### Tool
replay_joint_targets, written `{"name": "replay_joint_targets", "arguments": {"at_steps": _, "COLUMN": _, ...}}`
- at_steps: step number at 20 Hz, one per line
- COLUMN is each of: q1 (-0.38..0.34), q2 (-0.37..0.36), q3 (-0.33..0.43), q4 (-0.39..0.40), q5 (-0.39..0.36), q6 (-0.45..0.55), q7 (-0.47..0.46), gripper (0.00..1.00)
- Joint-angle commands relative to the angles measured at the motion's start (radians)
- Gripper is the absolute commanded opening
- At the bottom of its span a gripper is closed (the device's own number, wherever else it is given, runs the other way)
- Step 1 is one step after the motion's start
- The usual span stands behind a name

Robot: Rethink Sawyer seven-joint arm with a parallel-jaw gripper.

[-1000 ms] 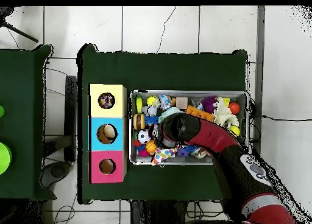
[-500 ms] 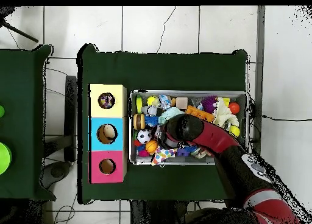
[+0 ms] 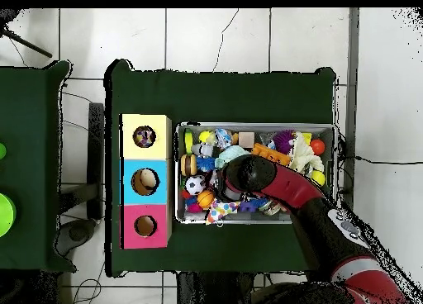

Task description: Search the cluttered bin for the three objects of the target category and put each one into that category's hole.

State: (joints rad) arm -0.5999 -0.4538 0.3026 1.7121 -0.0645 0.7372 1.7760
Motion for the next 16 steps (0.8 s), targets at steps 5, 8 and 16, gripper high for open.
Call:
{"name": "replay_joint_targets", "arguments": {"at_steps": 5, "q1": -0.018, "q2": -0.133, "q3": 0.1, "q4": 0.171, "q5": -0.054, "q6": 0.131, "q7": -0.106, "gripper": 1.0}}
{"name": "replay_joint_targets", "arguments": {"at_steps": 8, "q1": -0.026, "q2": -0.165, "q3": 0.108, "q4": 0.208, "q5": -0.058, "q6": 0.14, "q7": -0.113, "gripper": 1.0}}
{"name": "replay_joint_targets", "arguments": {"at_steps": 16, "q1": -0.04, "q2": -0.132, "q3": 0.095, "q4": 0.249, "q5": -0.134, "q6": 0.071, "q7": -0.123, "gripper": 1.0}}
